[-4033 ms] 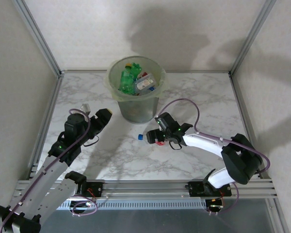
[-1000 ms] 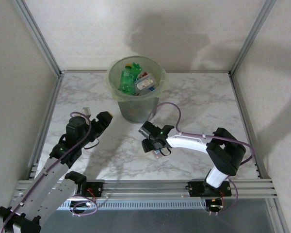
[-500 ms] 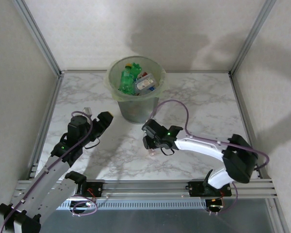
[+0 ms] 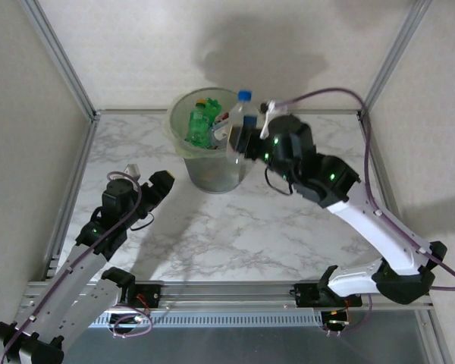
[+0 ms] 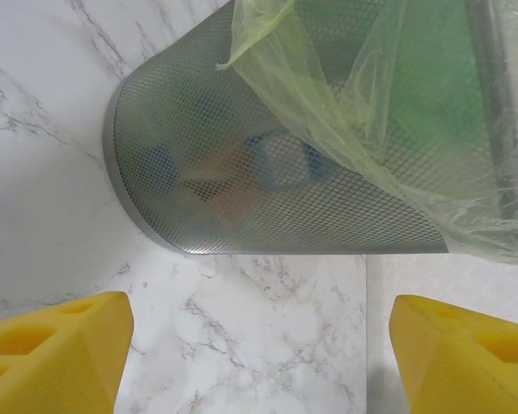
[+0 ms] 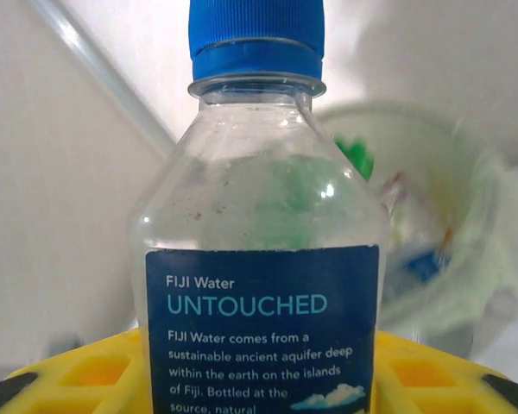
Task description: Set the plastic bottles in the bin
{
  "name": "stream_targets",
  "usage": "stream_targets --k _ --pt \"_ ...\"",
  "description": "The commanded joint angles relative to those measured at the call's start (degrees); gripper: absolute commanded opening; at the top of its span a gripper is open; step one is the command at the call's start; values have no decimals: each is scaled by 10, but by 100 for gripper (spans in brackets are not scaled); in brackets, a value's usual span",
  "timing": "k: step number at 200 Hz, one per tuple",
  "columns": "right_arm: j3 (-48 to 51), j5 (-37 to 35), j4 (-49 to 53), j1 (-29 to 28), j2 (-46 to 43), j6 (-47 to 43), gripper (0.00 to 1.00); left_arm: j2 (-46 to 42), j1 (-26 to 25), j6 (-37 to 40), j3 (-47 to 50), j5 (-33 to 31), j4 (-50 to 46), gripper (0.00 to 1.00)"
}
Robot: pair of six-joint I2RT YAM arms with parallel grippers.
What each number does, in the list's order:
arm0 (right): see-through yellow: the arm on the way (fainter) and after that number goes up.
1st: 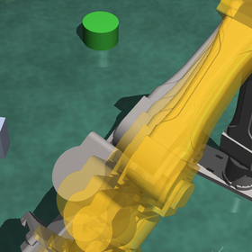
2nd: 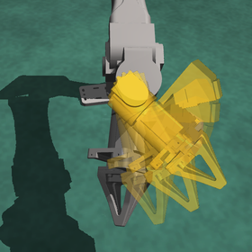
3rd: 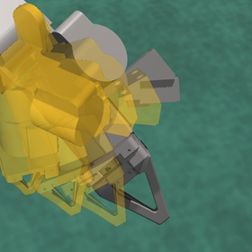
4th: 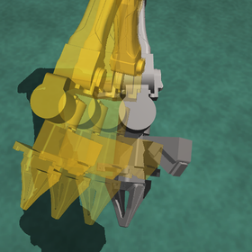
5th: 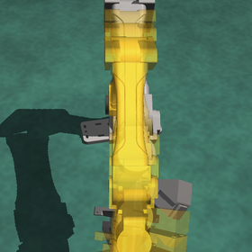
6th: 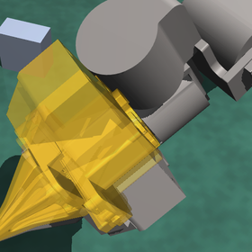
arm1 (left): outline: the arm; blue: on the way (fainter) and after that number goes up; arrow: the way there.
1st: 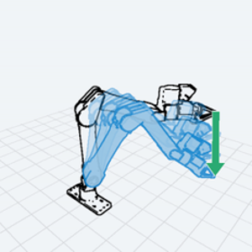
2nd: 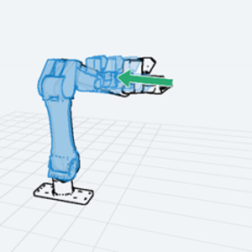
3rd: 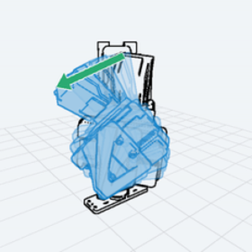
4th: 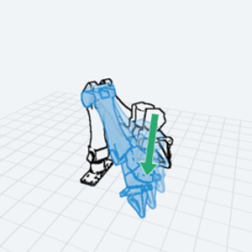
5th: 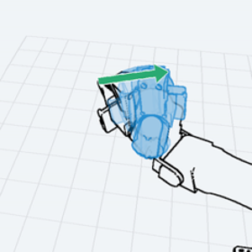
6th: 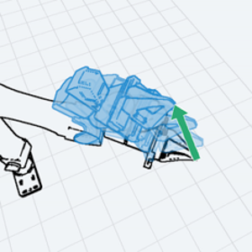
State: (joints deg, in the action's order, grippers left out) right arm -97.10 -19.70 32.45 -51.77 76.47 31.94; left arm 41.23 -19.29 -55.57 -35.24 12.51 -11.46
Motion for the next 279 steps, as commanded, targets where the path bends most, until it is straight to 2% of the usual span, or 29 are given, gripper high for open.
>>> stream_targets --k 1,29,63,111,137,172,215,223,238,247,264,279 --pt "-57 -29 -4 22 71 0 46 -8 2 5 -12 -9 -4 78" --pt "-115 -42 -3 42 136 29 46 -12 3 7 -13 -10 -6 78" --pt "-99 -22 -36 58 165 90 46 -6 3 8 -9 -6 0 78" --pt "-125 -28 -36 72 211 91 47 -5 2 10 -4 -4 4 78" --pt "-160 -3 -3 93 247 95 47 -5 3 12 0 -4 6 78" --pt "-158 48 -17 94 269 108 48 -4 3 10 5 -3 11 77" --pt "-163 98 -17 93 283 113 63 -3 4 19 0 -6 5 77" --pt "-161 96 -10 92 281 116 67 -1 3 19 0 -6 5 77" --pt "-148 92 -6 93 270 119 82 -1 4 18 0 -6 8 77" --pt "-139 90 -10 93 262 118 86 0 4 18 0 -6 9 77" --pt "-131 87 -14 92 248 116 84 1 4 16 0 -4 11 77" --pt "-135 86 -10 93 247 112 74 1 4 16 -2 -4 11 77"
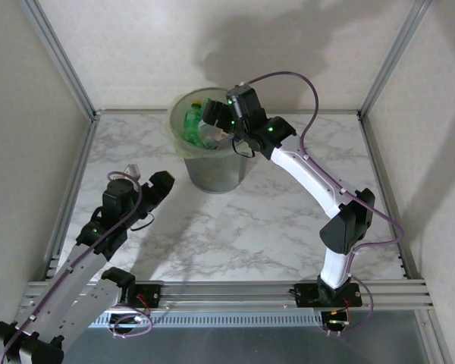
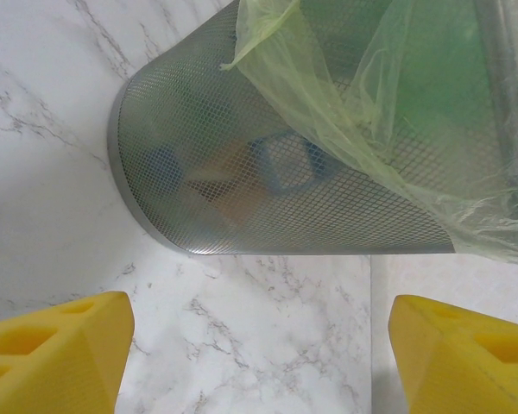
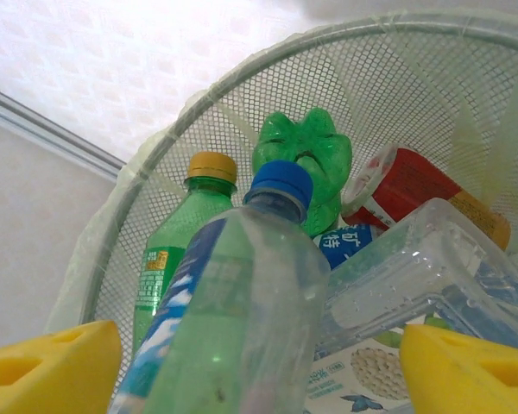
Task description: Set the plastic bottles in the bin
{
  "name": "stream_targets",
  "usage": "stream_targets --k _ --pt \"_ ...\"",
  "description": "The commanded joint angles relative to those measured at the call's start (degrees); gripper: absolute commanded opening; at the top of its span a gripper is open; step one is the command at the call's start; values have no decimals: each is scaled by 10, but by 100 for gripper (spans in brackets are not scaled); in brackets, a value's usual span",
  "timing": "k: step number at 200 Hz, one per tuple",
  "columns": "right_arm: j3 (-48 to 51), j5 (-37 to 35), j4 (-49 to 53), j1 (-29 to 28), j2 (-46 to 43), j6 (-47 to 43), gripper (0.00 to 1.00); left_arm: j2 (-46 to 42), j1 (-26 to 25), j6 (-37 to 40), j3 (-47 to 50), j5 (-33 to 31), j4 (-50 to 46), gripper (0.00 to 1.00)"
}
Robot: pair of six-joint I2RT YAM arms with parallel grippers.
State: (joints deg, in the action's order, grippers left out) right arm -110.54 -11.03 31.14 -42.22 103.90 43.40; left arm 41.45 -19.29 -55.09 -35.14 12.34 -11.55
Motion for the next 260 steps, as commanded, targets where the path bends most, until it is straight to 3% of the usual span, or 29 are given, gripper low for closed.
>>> stream_targets --k 1,25,60,111,166,211,260 --pt "0 0 3 -3 -27 -3 73 -1 3 12 -4 -2 12 77" --pt "-12 3 9 -3 -12 -10 55 -1 5 13 -5 -3 9 77" --pt "-46 27 17 -4 30 -16 45 -1 4 14 -9 -4 7 77" --pt "-95 27 40 -14 85 -27 42 0 5 14 -8 -5 5 77" --pt "-175 -10 104 0 96 -56 53 -5 5 15 -7 -5 1 76" --pt "-151 -17 90 -52 53 -95 44 -7 5 13 -2 -6 0 76" --pt "-139 -15 105 -80 72 -104 39 -2 5 9 -2 -4 6 76"
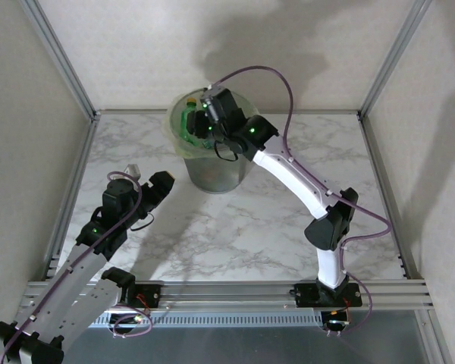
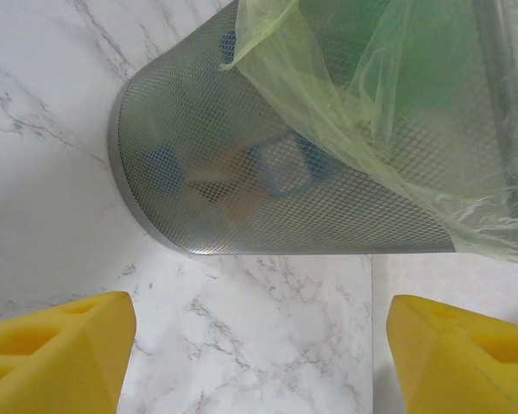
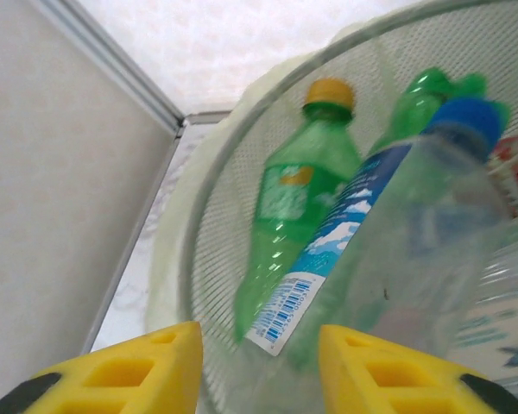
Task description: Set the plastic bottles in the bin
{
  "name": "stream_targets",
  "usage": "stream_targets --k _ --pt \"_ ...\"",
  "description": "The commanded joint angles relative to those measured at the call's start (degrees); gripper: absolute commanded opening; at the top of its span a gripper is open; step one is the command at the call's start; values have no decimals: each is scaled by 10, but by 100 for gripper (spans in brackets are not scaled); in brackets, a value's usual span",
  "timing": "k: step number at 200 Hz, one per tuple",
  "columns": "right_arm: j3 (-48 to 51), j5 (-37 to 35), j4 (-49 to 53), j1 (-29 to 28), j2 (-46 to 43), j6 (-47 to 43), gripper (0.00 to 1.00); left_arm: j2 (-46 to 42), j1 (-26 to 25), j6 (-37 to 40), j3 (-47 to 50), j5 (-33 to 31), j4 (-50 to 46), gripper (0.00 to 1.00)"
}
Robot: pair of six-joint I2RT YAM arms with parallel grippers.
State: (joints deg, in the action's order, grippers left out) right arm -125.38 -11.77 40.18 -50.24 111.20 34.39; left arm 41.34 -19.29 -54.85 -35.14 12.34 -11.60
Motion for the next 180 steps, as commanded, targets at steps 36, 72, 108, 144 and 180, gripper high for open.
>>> stream_targets --k 36,72,108,144,180 --pt "-6 -63 59 8 33 -1 36 -4 5 10 -4 -5 1 76" --pt "15 -65 52 35 26 1 37 -4 5 12 -5 -6 -1 76" --pt "-1 -56 47 38 21 -11 37 -3 6 11 -3 -6 2 76" --pt "-18 -48 39 38 -10 -25 41 1 5 13 -6 -6 3 76" --pt "2 -58 24 38 -63 -36 49 0 7 23 -25 -15 -7 77"
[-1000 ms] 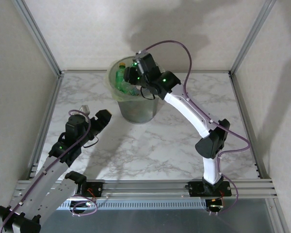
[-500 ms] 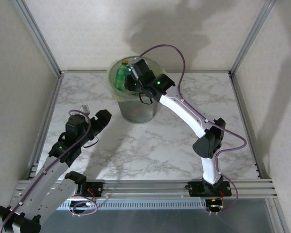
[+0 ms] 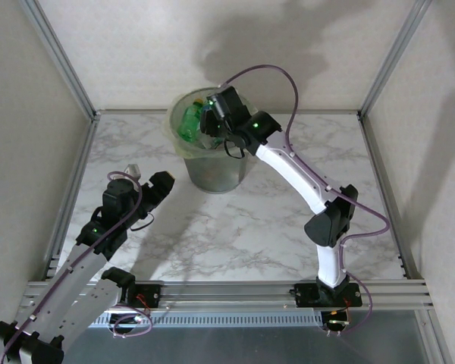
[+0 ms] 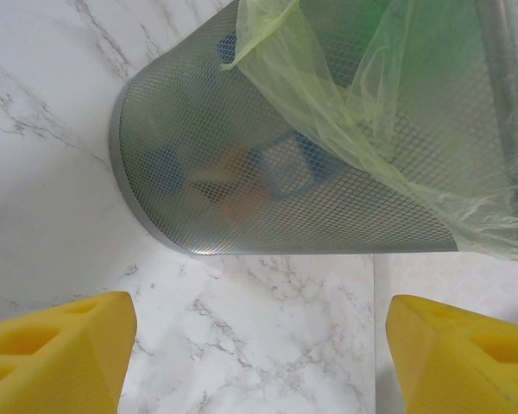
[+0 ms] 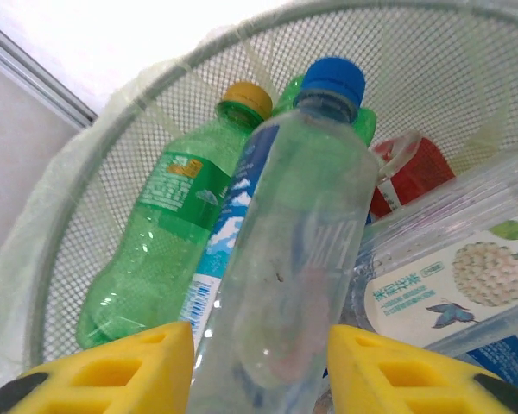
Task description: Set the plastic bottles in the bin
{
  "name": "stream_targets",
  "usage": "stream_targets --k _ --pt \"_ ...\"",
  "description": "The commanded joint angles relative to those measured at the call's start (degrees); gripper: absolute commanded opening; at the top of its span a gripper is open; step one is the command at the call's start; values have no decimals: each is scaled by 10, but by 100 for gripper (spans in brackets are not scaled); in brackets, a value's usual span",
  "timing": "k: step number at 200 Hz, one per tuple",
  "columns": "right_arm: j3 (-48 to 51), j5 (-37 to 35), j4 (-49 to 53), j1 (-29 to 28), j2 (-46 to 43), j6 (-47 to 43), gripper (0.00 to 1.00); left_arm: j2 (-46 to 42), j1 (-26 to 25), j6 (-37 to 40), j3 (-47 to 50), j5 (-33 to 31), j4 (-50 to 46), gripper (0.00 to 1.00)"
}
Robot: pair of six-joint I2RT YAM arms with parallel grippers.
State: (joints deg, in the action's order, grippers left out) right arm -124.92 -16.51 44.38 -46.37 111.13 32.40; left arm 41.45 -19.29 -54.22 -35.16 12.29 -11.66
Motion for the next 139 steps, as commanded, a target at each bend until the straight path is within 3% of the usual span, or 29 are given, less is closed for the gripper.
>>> stream_targets --k 1,27,52,79,92,110,127,139 --pt "-1 -12 -18 -1 -65 -16 49 -1 7 18 -25 -15 -7 77" --pt "56 -53 -40 -1 -128 -30 57 3 10 49 -66 -43 -27 82" --pt "147 -122 -69 -1 -204 -41 75 20 12 96 -127 -111 -50 90" --pt "338 -218 -168 -1 -336 -58 98 32 13 148 -169 -298 -53 100" --pt "452 -237 -251 -1 -406 -99 99 31 13 184 -154 -416 -21 100" --pt "626 -258 -351 0 -513 -140 99 45 14 271 -102 -510 61 100" --pt "791 -312 -474 7 -619 -183 99 61 16 343 -32 -546 144 100" --pt "865 -358 -505 33 -661 -179 99 77 28 369 15 -564 213 100"
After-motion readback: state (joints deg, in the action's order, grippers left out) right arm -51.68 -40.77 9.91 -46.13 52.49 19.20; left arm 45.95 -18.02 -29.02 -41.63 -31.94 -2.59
